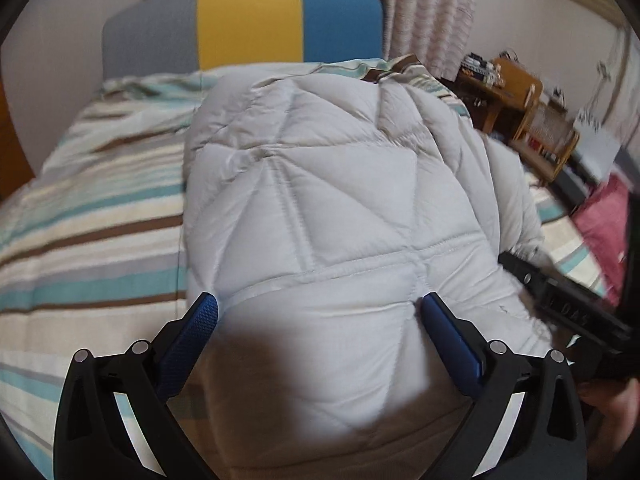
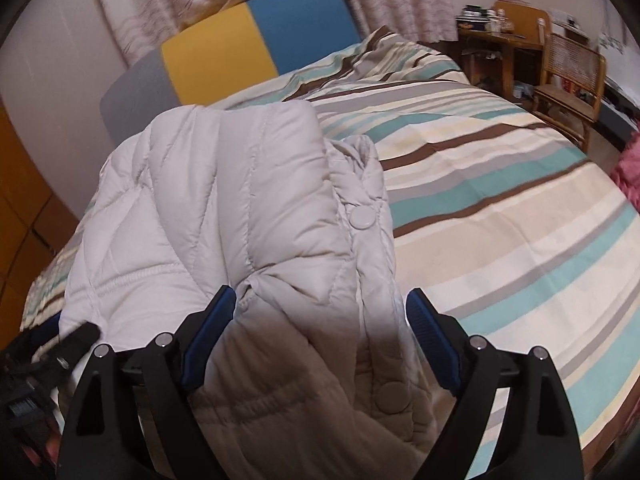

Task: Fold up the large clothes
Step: 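Lift the jacket bundle with both tools and carry it along the bed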

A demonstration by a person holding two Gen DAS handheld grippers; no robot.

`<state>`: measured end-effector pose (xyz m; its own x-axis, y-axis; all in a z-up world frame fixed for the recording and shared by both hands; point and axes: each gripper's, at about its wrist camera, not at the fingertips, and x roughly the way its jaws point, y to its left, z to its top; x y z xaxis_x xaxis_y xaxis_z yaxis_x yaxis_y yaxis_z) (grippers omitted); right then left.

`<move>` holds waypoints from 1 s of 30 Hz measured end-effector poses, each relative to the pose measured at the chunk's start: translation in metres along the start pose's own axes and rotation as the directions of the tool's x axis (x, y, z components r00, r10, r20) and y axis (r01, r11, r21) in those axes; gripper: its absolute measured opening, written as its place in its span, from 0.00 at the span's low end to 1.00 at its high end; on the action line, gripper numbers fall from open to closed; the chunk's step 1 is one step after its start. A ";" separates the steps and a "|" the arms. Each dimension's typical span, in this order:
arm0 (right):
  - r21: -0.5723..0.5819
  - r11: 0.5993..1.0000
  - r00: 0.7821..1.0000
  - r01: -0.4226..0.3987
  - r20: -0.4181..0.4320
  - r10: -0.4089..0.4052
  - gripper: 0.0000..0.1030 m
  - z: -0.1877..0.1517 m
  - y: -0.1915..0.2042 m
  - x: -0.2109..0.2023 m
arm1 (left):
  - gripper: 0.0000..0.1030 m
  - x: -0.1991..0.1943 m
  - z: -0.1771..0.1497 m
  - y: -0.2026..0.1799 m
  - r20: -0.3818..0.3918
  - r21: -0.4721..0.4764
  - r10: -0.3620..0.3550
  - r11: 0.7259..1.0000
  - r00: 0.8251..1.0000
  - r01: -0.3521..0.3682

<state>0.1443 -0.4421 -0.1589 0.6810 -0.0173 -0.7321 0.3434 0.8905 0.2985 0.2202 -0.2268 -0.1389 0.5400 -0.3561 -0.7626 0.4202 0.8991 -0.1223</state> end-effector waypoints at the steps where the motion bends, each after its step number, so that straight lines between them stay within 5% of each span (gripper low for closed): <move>1: -0.015 1.000 1.000 -0.006 -0.019 0.006 0.86 0.004 -0.001 0.001 | 0.97 -0.004 0.002 0.008 0.000 -0.031 -0.004 1.000 1.000 0.004; 6: -0.040 0.998 0.994 -0.054 -0.096 0.050 0.89 0.013 -0.008 0.010 | 0.97 -0.011 0.004 0.038 0.014 -0.115 0.016 0.993 1.000 -0.014; 12: 0.021 0.991 0.974 -0.132 -0.186 0.133 0.89 0.019 -0.022 0.026 | 0.97 0.004 -0.001 0.059 -0.042 -0.187 -0.116 0.977 0.992 0.107; 19: 0.161 0.947 0.909 -0.278 -0.274 0.314 0.82 0.025 -0.037 0.055 | 0.97 0.025 -0.004 0.060 -0.123 -0.235 -0.253 0.947 0.960 0.219; 24: 0.148 0.935 0.899 -0.322 -0.261 0.351 0.68 0.030 -0.030 0.055 | 0.72 0.020 0.002 0.038 -0.115 -0.154 -0.240 0.963 0.964 0.221; 30: 0.122 0.909 0.898 -0.399 -0.150 0.414 0.66 0.028 -0.020 0.039 | 0.54 -0.006 0.010 0.028 -0.015 -0.034 -0.192 0.981 0.981 0.192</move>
<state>0.1818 -0.4728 -0.1762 0.6562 0.4216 -0.6258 0.1197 0.7606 0.6380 0.2355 -0.2021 -0.1312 0.4379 -0.5186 -0.7343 0.4911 0.8222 -0.2877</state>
